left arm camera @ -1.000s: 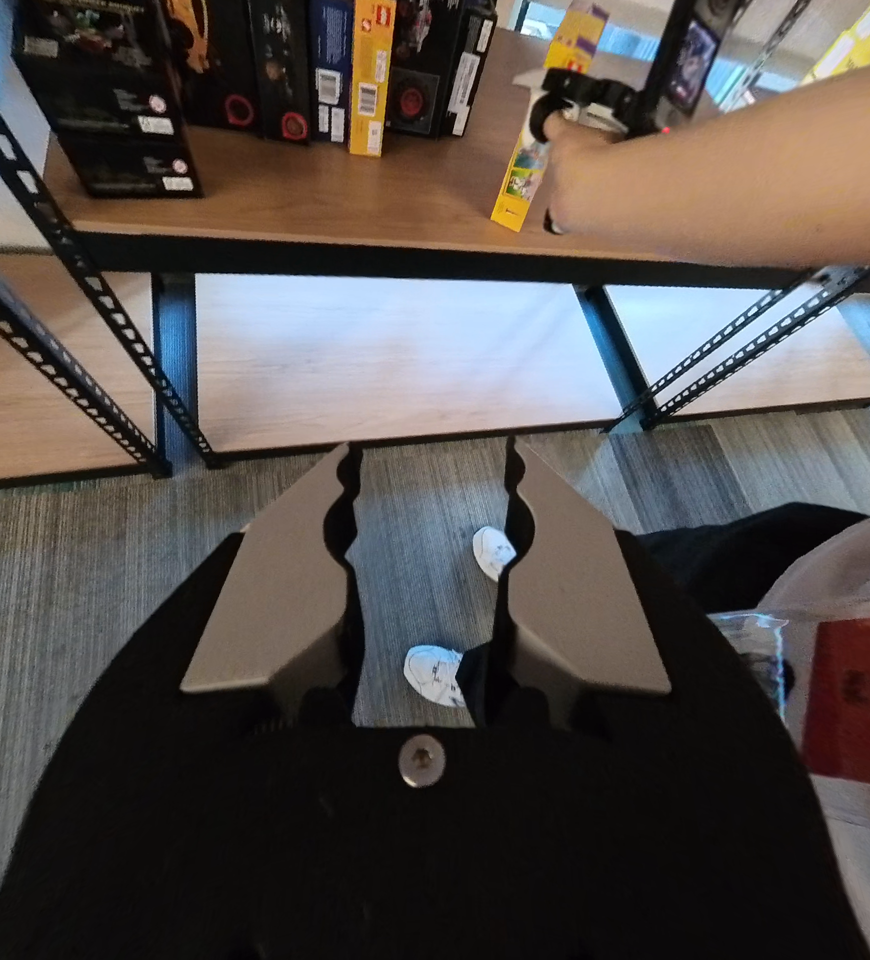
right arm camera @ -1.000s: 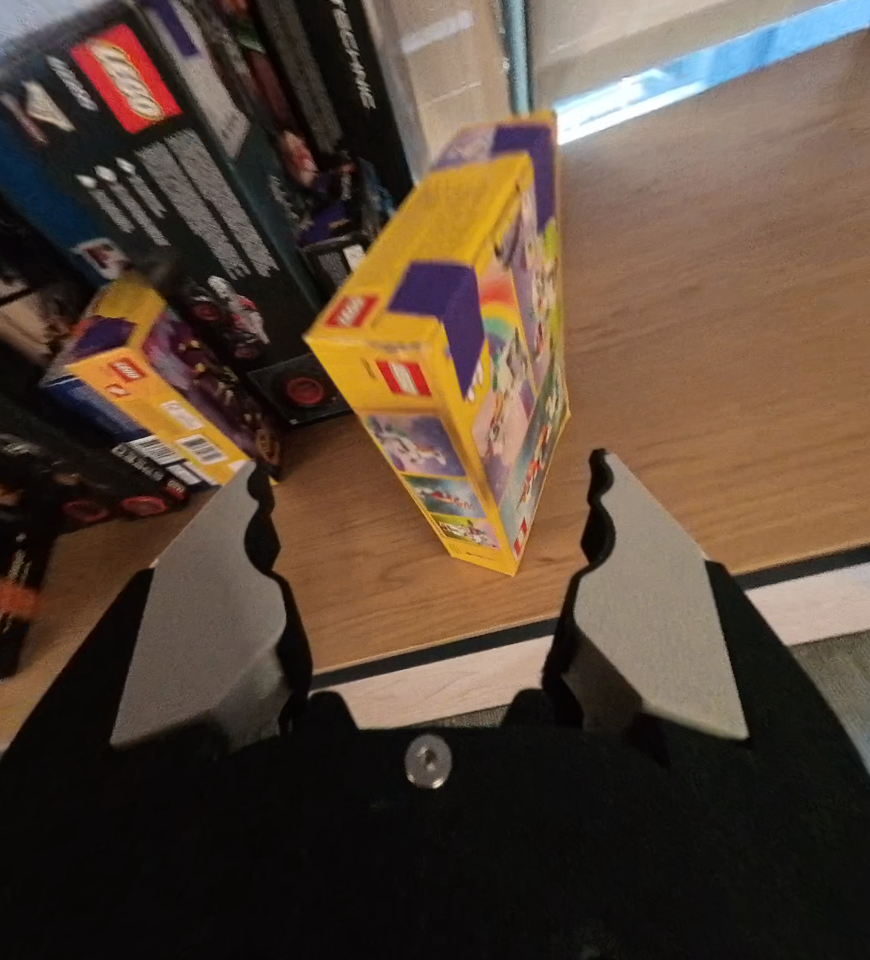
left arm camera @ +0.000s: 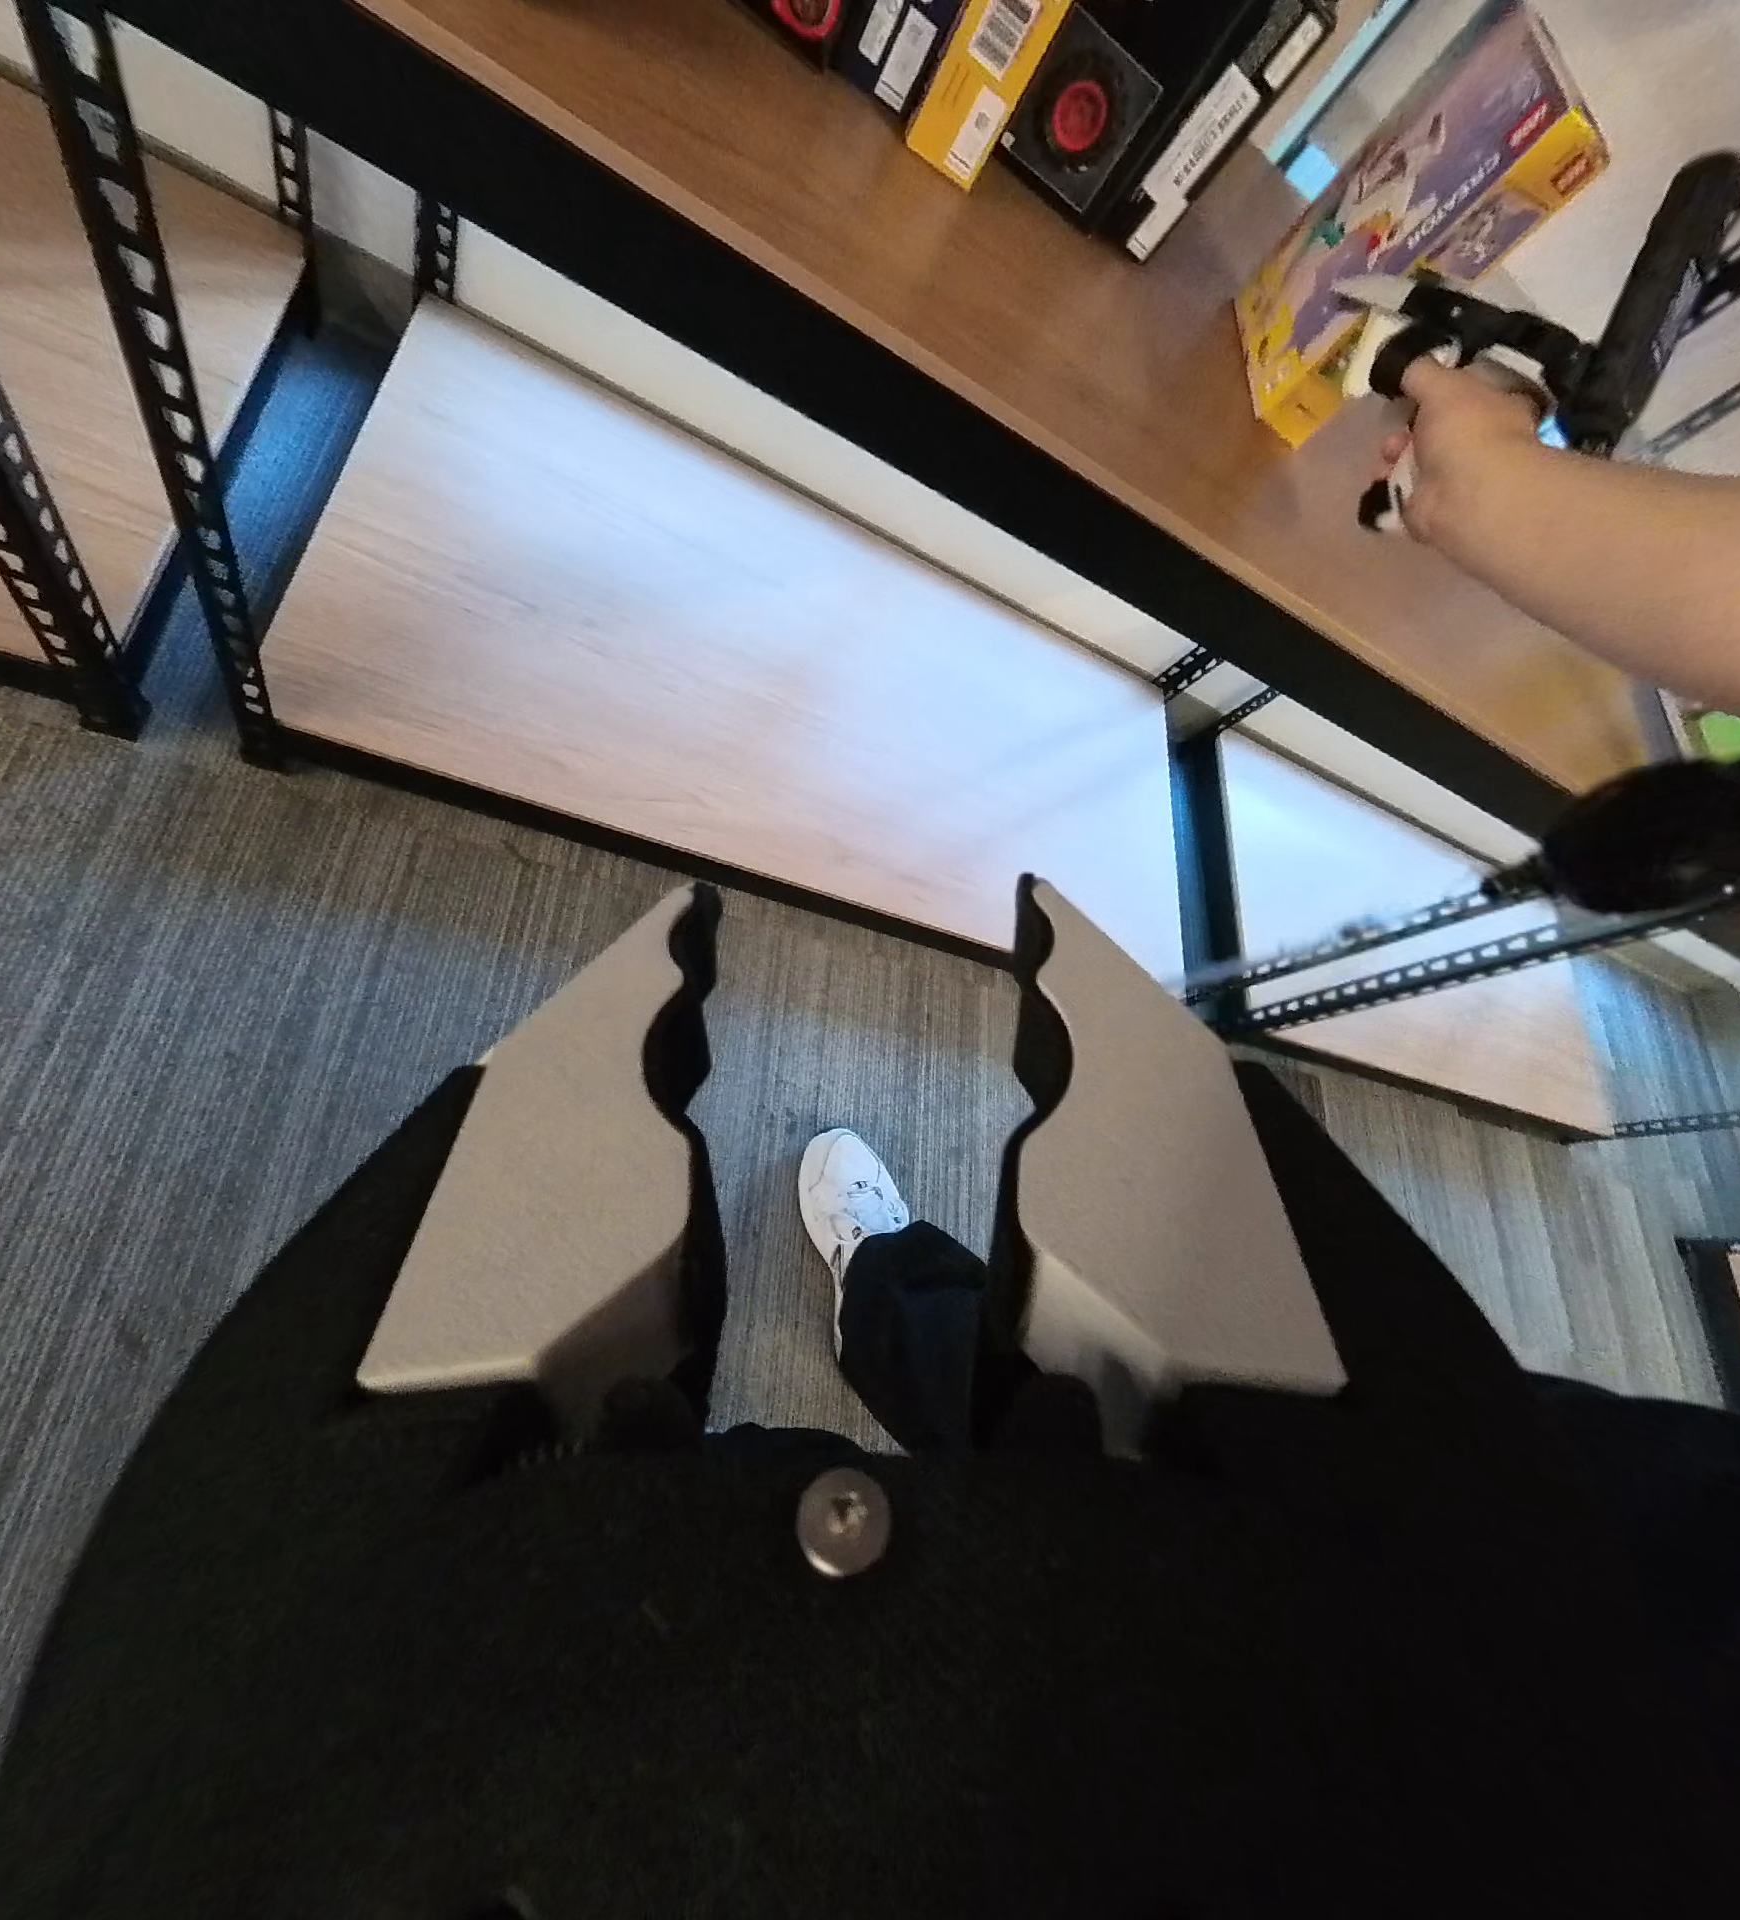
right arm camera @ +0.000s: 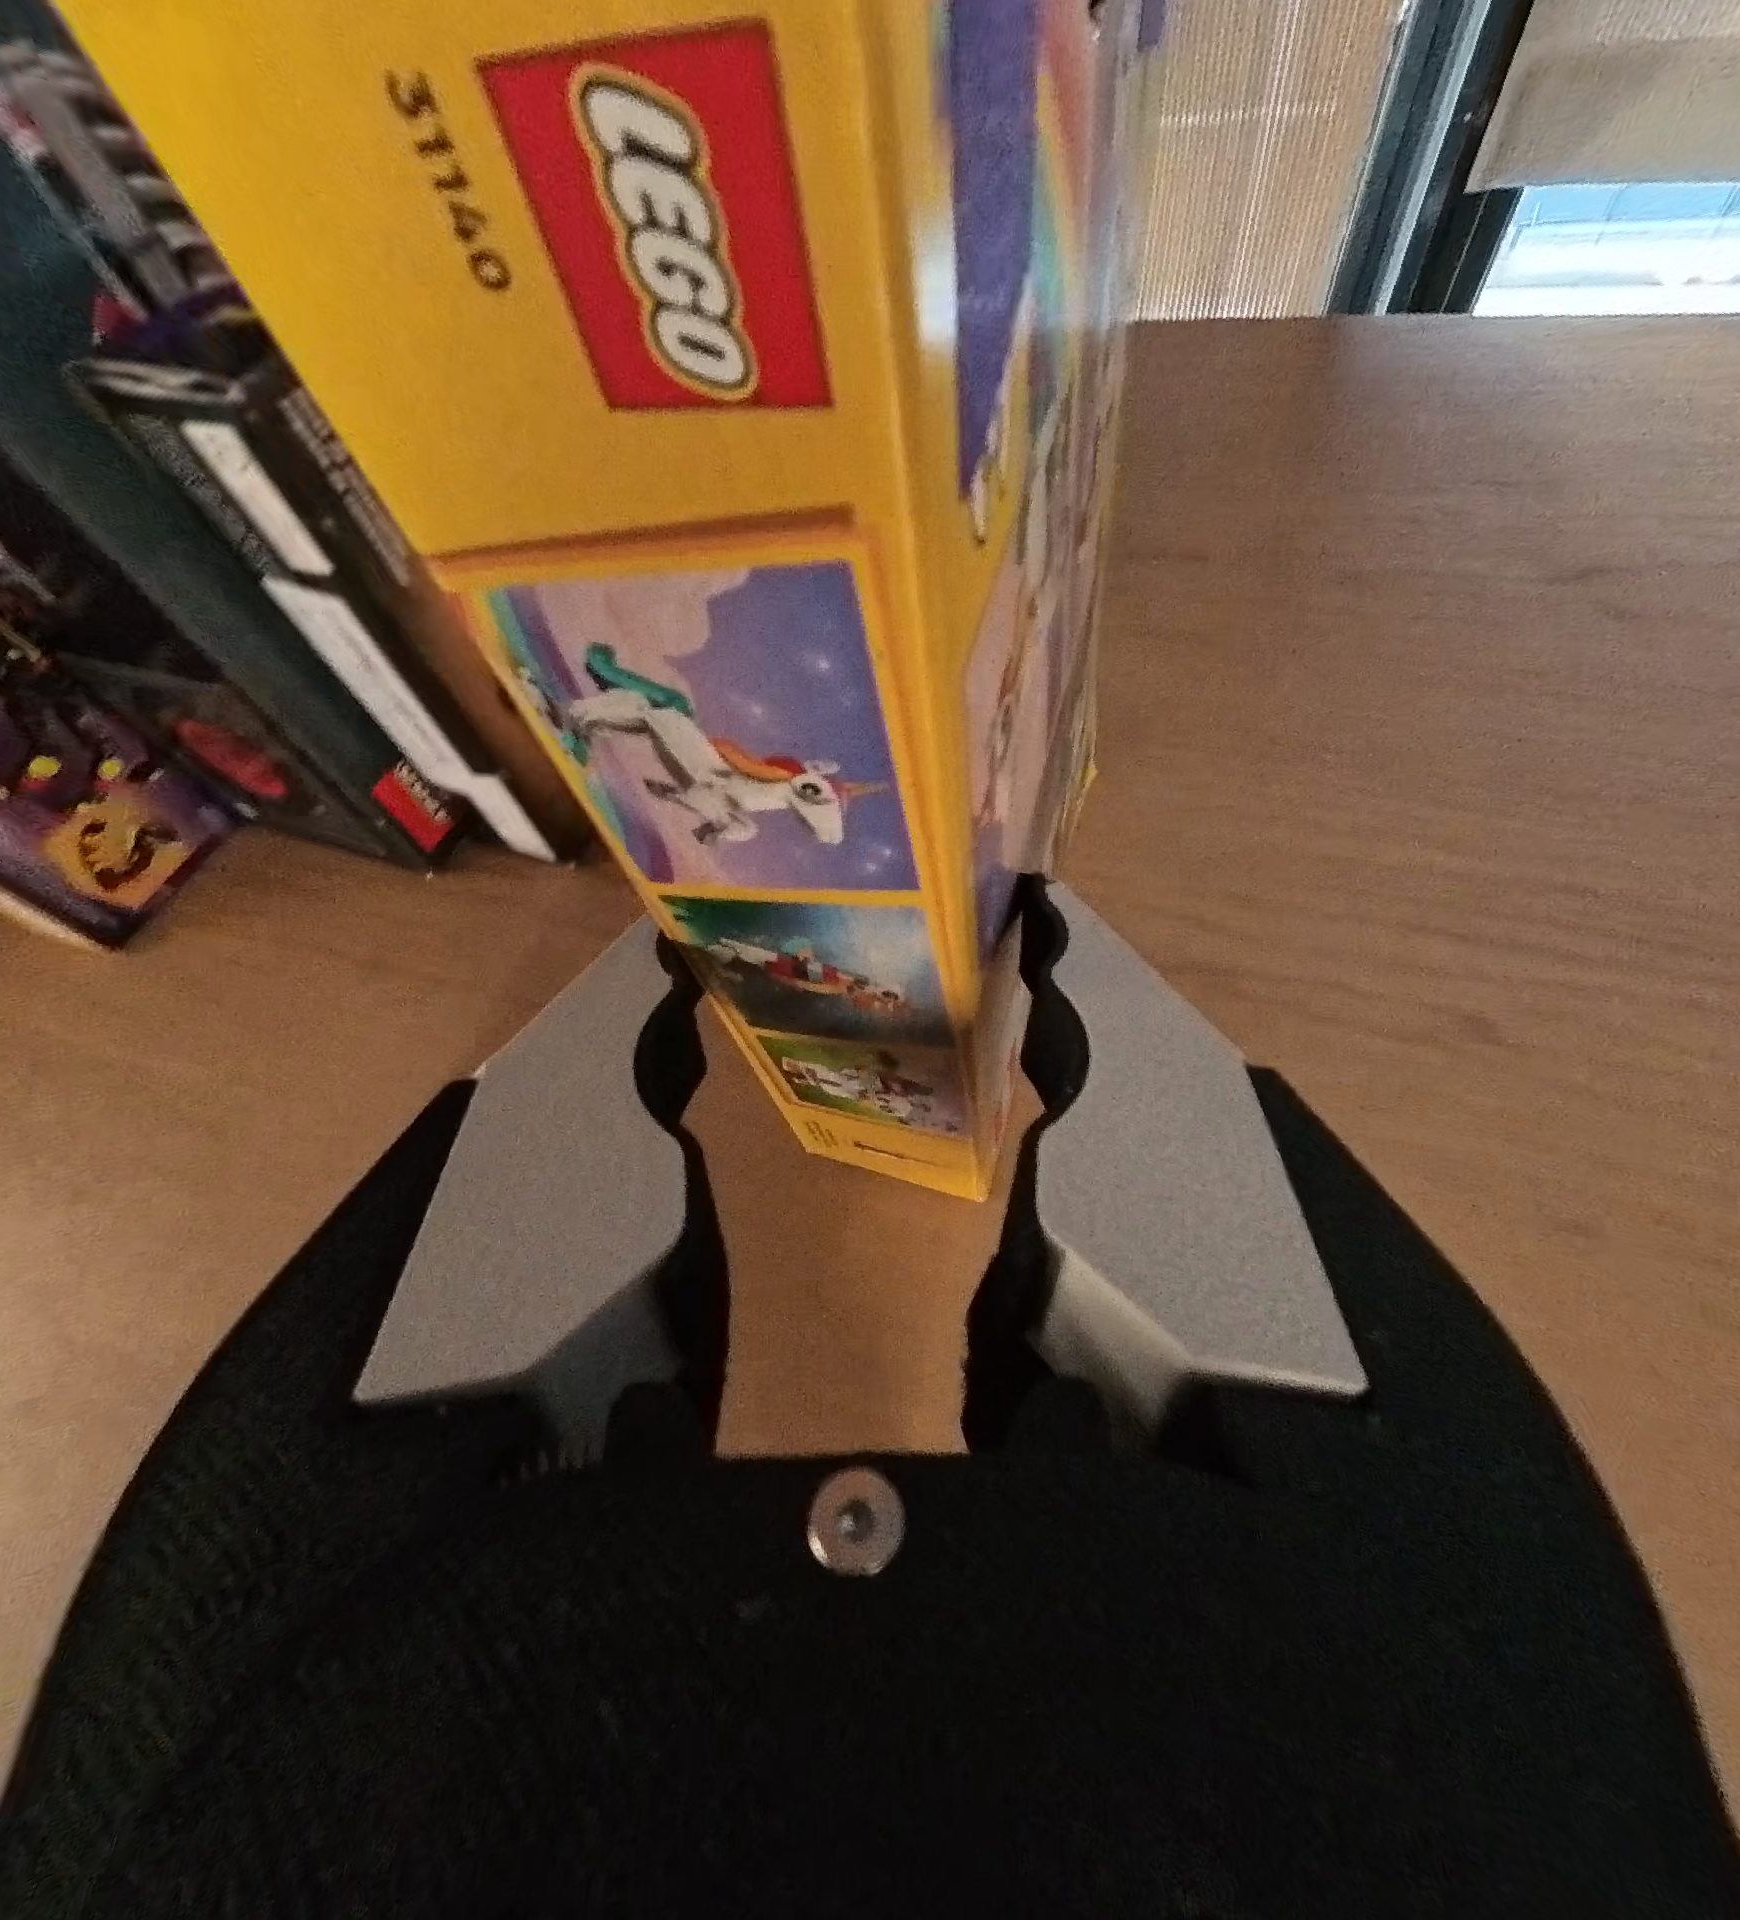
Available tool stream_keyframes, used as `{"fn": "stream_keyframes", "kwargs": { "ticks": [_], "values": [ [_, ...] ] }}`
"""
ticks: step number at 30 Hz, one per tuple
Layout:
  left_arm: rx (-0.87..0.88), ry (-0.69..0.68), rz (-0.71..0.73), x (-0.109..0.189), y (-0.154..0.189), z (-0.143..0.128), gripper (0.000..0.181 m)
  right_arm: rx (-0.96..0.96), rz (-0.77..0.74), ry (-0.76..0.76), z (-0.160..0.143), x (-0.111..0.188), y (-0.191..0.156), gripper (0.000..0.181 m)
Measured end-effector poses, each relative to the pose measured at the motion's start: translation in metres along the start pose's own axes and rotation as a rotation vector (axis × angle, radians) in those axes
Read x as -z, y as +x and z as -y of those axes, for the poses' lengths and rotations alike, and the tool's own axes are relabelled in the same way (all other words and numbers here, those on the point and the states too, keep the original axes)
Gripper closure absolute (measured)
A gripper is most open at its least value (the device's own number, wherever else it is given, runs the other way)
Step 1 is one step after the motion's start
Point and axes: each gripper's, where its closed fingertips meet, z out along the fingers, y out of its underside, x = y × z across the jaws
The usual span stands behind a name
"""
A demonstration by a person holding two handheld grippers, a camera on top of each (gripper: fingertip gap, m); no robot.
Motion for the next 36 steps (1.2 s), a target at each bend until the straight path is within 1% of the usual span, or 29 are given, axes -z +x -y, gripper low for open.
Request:
{"fn": "stream_keyframes", "kwargs": {
  "ticks": [5, 8, 15, 17, 19, 21, 23, 27, 29, 30, 33, 34, 35, 36],
  "values": [
    [-0.048, -0.072, 0.014, -0.017, 0.002, -0.011, 0.126, 0.041, -0.032, 0.019, 0.016, -0.036, 0.002, 0.123],
    [-0.058, -0.116, 0.003, -0.024, 0.009, -0.011, 0.125, 0.040, -0.029, 0.019, 0.026, -0.059, -0.001, 0.122],
    [-0.101, -0.141, -0.013, -0.047, 0.019, -0.002, 0.126, 0.055, -0.035, -0.001, 0.050, -0.108, 0.008, 0.124],
    [-0.094, -0.141, -0.017, -0.053, 0.021, -0.005, 0.127, 0.044, -0.040, 0.016, 0.057, -0.120, 0.014, 0.123],
    [-0.090, -0.150, -0.017, -0.057, 0.023, -0.013, 0.127, -0.008, -0.001, 0.013, 0.062, -0.132, 0.016, 0.121],
    [-0.094, -0.168, -0.008, -0.059, 0.023, -0.027, 0.128, -0.032, 0.062, -0.001, 0.062, -0.135, 0.016, 0.117],
    [-0.070, -0.176, -0.003, -0.058, 0.025, -0.038, 0.128, -0.005, 0.153, 0.014, 0.060, -0.128, 0.012, 0.114],
    [-0.009, -0.183, -0.009, -0.050, 0.032, -0.053, 0.130, 0.124, 0.332, -0.009, 0.047, -0.112, 0.013, 0.120],
    [-0.004, -0.189, 0.007, -0.045, 0.032, -0.062, 0.131, 0.117, 0.400, -0.029, 0.045, -0.111, 0.015, 0.120],
    [0.001, -0.193, 0.014, -0.044, 0.031, -0.066, 0.132, 0.104, 0.402, -0.047, 0.046, -0.116, 0.017, 0.119],
    [0.012, -0.213, 0.011, -0.047, 0.035, -0.081, 0.134, 0.050, 0.317, -0.053, 0.057, -0.139, 0.019, 0.120],
    [0.007, -0.222, 0.007, -0.049, 0.037, -0.086, 0.134, 0.055, 0.325, -0.060, 0.058, -0.142, 0.016, 0.120],
    [0.001, -0.228, 0.005, -0.053, 0.040, -0.088, 0.134, 0.078, 0.345, -0.070, 0.058, -0.143, 0.012, 0.124],
    [-0.002, -0.227, 0.002, -0.056, 0.043, -0.089, 0.134, 0.118, 0.363, -0.078, 0.055, -0.141, 0.010, 0.135]
  ]
}}
